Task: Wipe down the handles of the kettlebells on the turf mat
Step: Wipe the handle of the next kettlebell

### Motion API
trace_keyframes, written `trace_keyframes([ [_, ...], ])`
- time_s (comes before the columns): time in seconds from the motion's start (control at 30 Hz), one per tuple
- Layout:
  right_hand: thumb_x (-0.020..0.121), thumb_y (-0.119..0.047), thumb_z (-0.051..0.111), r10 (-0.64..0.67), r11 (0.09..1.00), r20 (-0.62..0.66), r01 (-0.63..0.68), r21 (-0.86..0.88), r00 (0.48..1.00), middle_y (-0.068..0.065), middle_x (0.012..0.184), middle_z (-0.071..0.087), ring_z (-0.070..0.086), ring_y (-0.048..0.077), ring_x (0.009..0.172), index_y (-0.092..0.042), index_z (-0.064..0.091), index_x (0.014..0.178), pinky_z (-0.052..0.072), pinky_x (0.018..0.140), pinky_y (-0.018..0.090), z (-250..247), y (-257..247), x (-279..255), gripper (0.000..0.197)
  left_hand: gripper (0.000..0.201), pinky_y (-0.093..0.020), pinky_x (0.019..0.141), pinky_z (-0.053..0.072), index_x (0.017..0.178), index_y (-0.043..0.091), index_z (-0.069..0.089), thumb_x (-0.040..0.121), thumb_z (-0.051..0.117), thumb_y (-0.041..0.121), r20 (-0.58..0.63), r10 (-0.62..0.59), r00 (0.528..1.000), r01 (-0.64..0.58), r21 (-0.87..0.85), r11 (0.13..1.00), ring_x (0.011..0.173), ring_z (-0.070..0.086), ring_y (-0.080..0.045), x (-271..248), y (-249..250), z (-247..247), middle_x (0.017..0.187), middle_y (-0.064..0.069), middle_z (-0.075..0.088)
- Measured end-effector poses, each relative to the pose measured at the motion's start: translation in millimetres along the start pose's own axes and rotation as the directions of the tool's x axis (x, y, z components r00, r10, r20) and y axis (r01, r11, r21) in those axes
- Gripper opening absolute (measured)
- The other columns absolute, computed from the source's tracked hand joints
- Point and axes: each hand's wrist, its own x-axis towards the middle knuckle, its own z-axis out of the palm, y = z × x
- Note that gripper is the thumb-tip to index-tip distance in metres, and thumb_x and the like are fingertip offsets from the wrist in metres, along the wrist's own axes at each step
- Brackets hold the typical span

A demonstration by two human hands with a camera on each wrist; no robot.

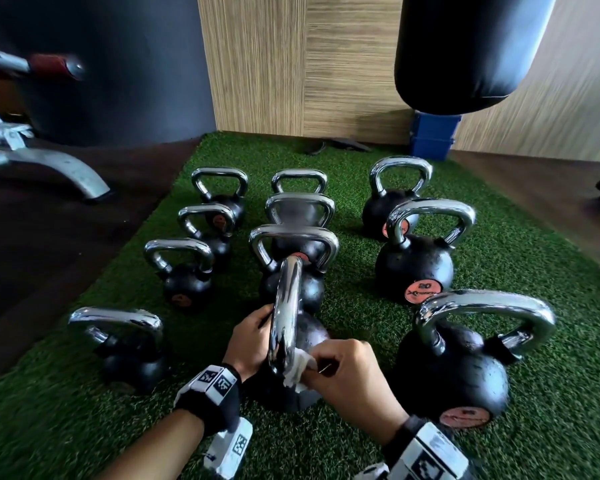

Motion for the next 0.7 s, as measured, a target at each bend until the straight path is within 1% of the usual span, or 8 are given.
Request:
trace_keyframes([
  [0.1, 0.085, -0.049, 0.073, -0.019, 0.999, 0.012, 0.019, -0.036, 1.000, -0.016, 0.054, 0.051, 0.045, 0.003, 0.049, -0.029, 0.054, 0.056, 0.027, 0.047, 0.012, 3.9, 6.1, 1.3, 0.040, 0.035, -0.006, 0.063, 0.045, 0.091, 0.031, 0.065, 0.091, 0.071, -0.003, -0.005, 0.000, 1.000, 0.000, -0.025, 1.000, 0.067, 0.063, 0.015, -1.0, 1.7, 0.8, 0.081, 0.015, 0.069],
  [0.2, 0.094, -0.047, 0.062, -0.109, 0.989, 0.108, 0.119, -0.090, 0.988, -0.018, 0.065, 0.053, 0.049, 0.000, 0.056, -0.027, 0.057, 0.062, 0.033, 0.053, 0.009, -2.6, 10.0, 17.1, 0.038, 0.026, -0.012, 0.070, 0.047, 0.099, 0.028, 0.067, 0.094, 0.070, 0.003, -0.002, -0.018, 1.000, 0.018, -0.032, 0.999, 0.075, 0.063, 0.002, 1.0, 0.9, -0.3, 0.087, 0.009, 0.071],
  [0.33, 0.087, -0.005, 0.070, -0.150, 0.967, 0.343, 0.210, -0.145, 0.927, 0.001, 0.091, 0.070, 0.062, 0.000, 0.080, -0.004, 0.076, 0.085, 0.043, 0.071, 0.010, -8.6, 7.7, 58.3, 0.007, 0.022, -0.019, 0.074, 0.046, 0.100, 0.026, 0.068, 0.099, 0.061, 0.005, -0.003, -0.051, 0.999, 0.051, -0.058, 0.997, 0.078, 0.062, -0.009, 5.9, -6.9, 2.2, 0.088, 0.002, 0.069],
  [0.4, 0.086, 0.001, 0.070, -0.125, 0.955, 0.463, 0.234, -0.185, 0.877, 0.006, 0.102, 0.072, 0.065, 0.003, 0.084, -0.004, 0.077, 0.096, 0.044, 0.073, 0.007, -10.3, 1.8, 72.2, 0.013, 0.026, -0.019, 0.077, 0.052, 0.096, 0.030, 0.071, 0.100, 0.059, 0.006, -0.015, -0.085, 0.996, 0.082, -0.139, 0.987, 0.082, 0.068, -0.010, 7.4, -9.1, 3.7, 0.092, 0.000, 0.073],
  [0.47, 0.086, 0.002, 0.069, -0.146, 0.957, 0.522, 0.254, -0.142, 0.840, 0.005, 0.099, 0.074, 0.061, -0.009, 0.074, -0.004, 0.076, 0.096, 0.043, 0.069, 0.004, -15.7, -3.5, 81.1, 0.014, 0.024, -0.038, 0.092, 0.057, 0.095, 0.033, 0.075, 0.098, 0.063, 0.013, -0.015, -0.120, 0.993, 0.114, -0.218, 0.969, 0.094, 0.072, -0.022, 8.9, -11.1, 6.1, 0.097, -0.002, 0.077],
  [0.53, 0.087, 0.003, 0.067, -0.159, 0.970, 0.579, 0.236, -0.059, 0.800, 0.009, 0.095, 0.075, 0.065, 0.000, 0.074, -0.002, 0.076, 0.092, 0.053, 0.070, 0.017, -20.2, -5.1, 86.8, 0.011, 0.014, -0.052, 0.098, 0.055, 0.094, 0.035, 0.079, 0.085, 0.069, 0.032, 0.001, -0.128, 0.992, 0.124, -0.277, 0.953, 0.098, 0.072, -0.031, 8.3, -11.3, 6.2, 0.097, -0.004, 0.078],
  [0.6, 0.090, 0.002, 0.066, -0.116, 0.985, 0.608, 0.170, -0.033, 0.785, 0.010, 0.093, 0.076, 0.069, 0.015, 0.077, 0.000, 0.076, 0.095, 0.059, 0.073, 0.032, -22.2, -6.0, 90.5, 0.011, 0.030, -0.057, 0.098, 0.054, 0.098, 0.036, 0.079, 0.072, 0.068, 0.046, 0.011, -0.130, 0.991, 0.127, -0.300, 0.945, 0.102, 0.072, -0.036, 11.4, -17.6, 7.2, 0.100, -0.006, 0.079],
  [0.7, 0.090, -0.002, 0.068, -0.085, 0.987, 0.617, 0.150, -0.054, 0.783, -0.001, 0.088, 0.076, 0.067, 0.007, 0.074, -0.006, 0.077, 0.096, 0.057, 0.070, 0.026, -19.6, -0.7, 94.7, 0.012, 0.025, -0.057, 0.099, 0.054, 0.101, 0.037, 0.078, 0.079, 0.066, 0.038, 0.003, -0.132, 0.991, 0.128, -0.272, 0.954, 0.102, 0.073, -0.031, 14.0, -20.6, 7.2, 0.102, -0.003, 0.079],
])
